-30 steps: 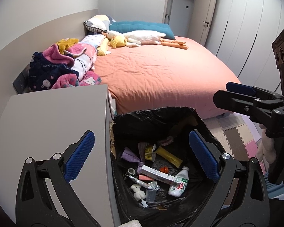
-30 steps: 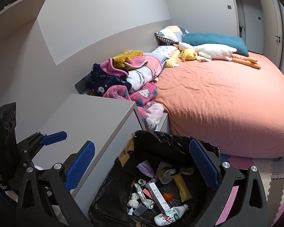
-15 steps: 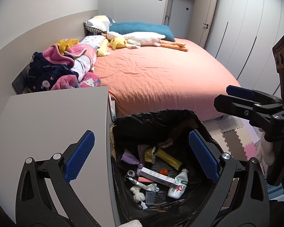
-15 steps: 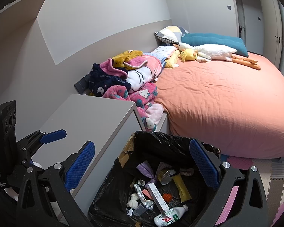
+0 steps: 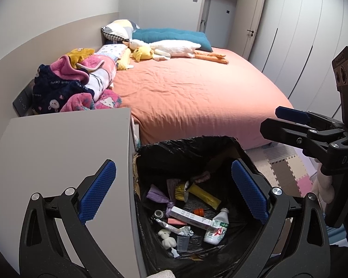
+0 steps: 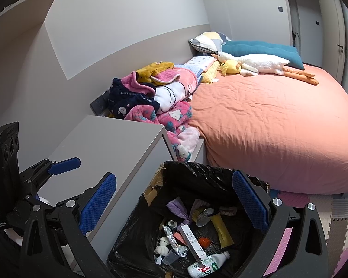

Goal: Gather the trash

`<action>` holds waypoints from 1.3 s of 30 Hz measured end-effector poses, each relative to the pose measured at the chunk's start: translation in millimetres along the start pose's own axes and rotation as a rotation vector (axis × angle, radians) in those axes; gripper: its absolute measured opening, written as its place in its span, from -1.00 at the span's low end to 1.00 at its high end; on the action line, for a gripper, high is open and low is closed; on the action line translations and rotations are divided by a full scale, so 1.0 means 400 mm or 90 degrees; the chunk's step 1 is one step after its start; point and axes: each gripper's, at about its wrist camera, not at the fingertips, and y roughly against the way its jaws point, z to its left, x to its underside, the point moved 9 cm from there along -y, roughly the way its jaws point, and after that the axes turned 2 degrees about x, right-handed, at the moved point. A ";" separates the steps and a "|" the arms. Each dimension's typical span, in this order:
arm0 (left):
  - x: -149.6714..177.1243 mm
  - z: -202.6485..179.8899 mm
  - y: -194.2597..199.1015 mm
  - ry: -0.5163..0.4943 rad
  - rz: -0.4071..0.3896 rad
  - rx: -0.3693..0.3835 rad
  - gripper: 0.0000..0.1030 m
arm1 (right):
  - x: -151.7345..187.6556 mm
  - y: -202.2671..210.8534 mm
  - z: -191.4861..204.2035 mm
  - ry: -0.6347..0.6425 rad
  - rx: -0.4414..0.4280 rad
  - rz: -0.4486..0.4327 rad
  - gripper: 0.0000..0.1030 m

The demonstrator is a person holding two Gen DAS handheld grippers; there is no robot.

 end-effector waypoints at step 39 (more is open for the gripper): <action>0.002 -0.005 -0.013 -0.004 0.013 -0.001 0.87 | -0.006 0.008 -0.032 0.000 0.004 -0.002 0.94</action>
